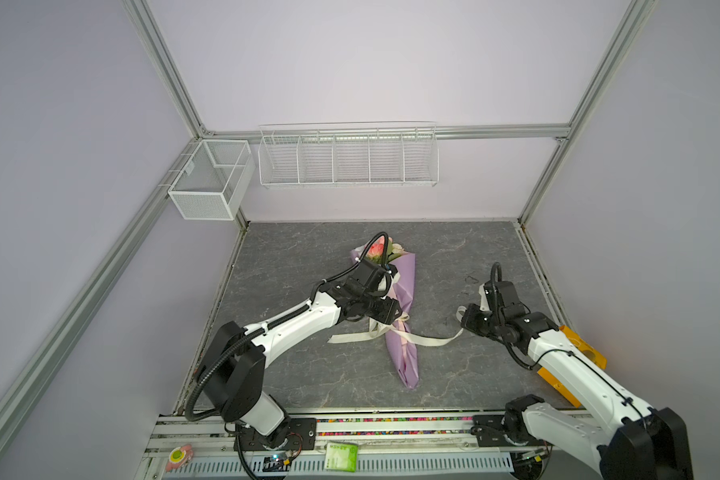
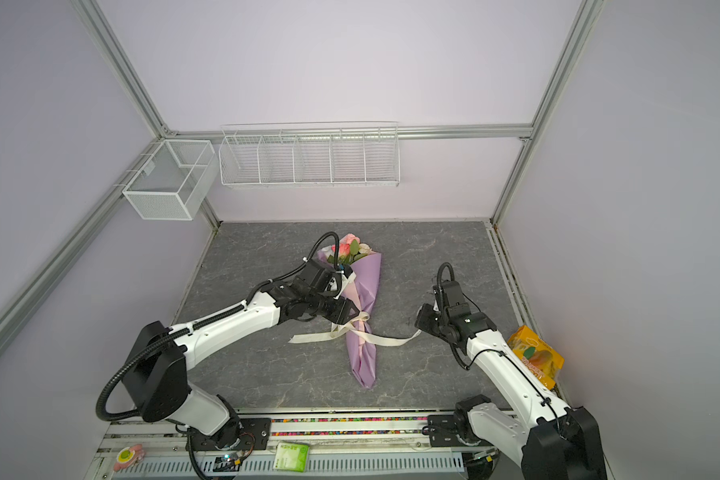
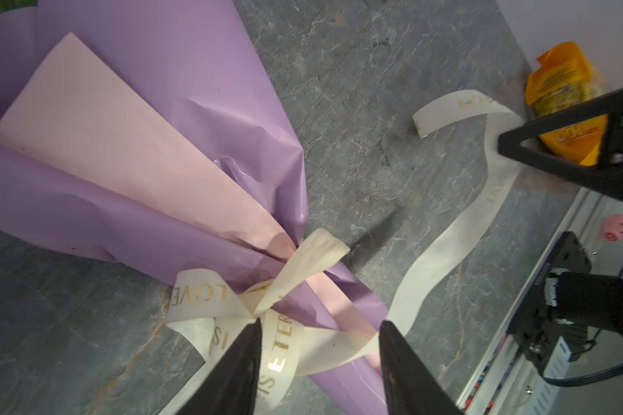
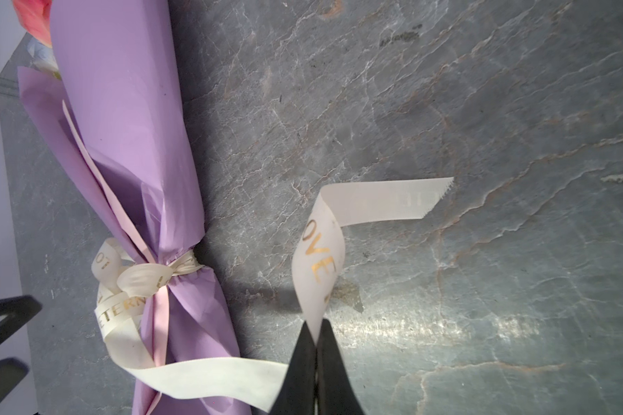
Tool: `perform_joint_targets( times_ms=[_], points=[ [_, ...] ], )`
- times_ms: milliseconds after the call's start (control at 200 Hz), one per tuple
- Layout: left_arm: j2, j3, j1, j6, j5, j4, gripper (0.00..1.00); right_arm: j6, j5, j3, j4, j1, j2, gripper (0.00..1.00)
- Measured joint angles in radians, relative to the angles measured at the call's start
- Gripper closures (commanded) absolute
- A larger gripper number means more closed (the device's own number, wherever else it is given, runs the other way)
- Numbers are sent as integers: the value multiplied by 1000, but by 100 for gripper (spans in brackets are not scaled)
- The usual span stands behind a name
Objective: Tie the bouquet of fake flowers
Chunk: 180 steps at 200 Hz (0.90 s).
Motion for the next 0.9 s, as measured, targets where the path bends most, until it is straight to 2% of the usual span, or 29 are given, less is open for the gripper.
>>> perform_joint_targets(
  times_ms=[220, 475, 725, 900],
  points=[
    [119, 118, -8, 134, -28, -158, 47, 0, -12, 0, 1, 0, 0, 93],
    [208, 220, -27, 203, -41, -252, 49, -4, -13, 0, 3, 0, 0, 92],
    [266, 273, -35, 235, -66, -285, 62, -4, -13, 0, 7, 0, -14, 91],
    [269, 281, -35, 252, -74, -300, 80, -4, -13, 0, 7, 0, -14, 91]
  ],
)
